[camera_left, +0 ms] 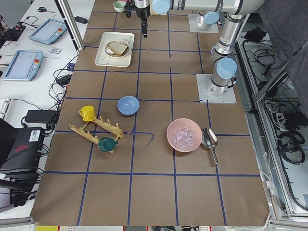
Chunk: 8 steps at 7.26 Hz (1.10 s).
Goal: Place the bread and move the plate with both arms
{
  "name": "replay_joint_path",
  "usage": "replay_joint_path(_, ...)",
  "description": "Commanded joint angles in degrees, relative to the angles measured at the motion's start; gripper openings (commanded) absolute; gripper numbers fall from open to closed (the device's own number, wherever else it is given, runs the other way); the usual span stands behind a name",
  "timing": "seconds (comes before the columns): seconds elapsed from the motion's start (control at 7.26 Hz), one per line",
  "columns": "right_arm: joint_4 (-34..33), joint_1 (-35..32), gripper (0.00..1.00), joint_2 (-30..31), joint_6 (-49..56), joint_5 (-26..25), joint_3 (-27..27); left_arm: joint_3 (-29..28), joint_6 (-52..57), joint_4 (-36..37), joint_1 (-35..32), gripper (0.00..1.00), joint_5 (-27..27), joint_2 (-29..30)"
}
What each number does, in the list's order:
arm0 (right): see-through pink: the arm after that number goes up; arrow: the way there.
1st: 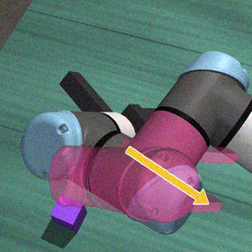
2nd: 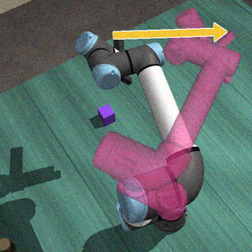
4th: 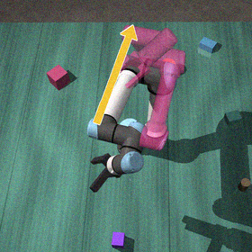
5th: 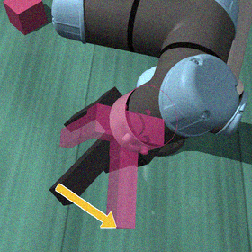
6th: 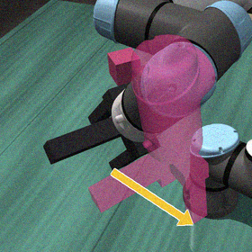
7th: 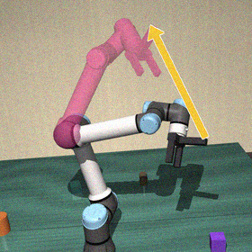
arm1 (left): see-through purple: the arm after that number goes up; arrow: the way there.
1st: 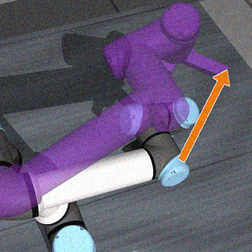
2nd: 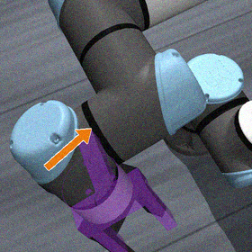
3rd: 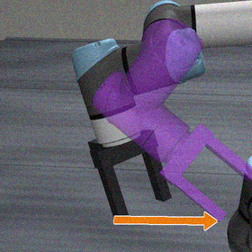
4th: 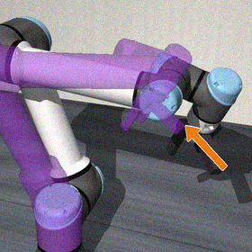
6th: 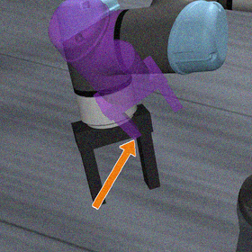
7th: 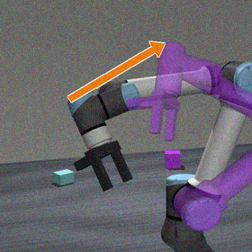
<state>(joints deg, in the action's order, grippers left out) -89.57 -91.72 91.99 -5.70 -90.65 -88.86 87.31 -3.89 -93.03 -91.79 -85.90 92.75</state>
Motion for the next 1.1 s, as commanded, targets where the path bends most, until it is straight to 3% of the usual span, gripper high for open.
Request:
replay_joint_path(0.0, 0.01, -0.03, 1.00, 0.03, -0.10, 0.03, -0.08, 0.67, 0.98, 2.76, 0.12, 1.00, -2.50, -1.60)
replay_joint_path(0.28, 0.01, -0.03, 1.00, 0.03, -0.01, -0.06, -0.08, 0.84, 1.16, 7.93, 0.56, 1.00, -2.96, -1.08)
replay_joint_path(0.96, -0.08, -0.04, 1.00, -0.06, -0.01, 0.12, -0.17, 0.84, 1.16, 8.48, 1.00, 1.00, -2.87, -1.16)
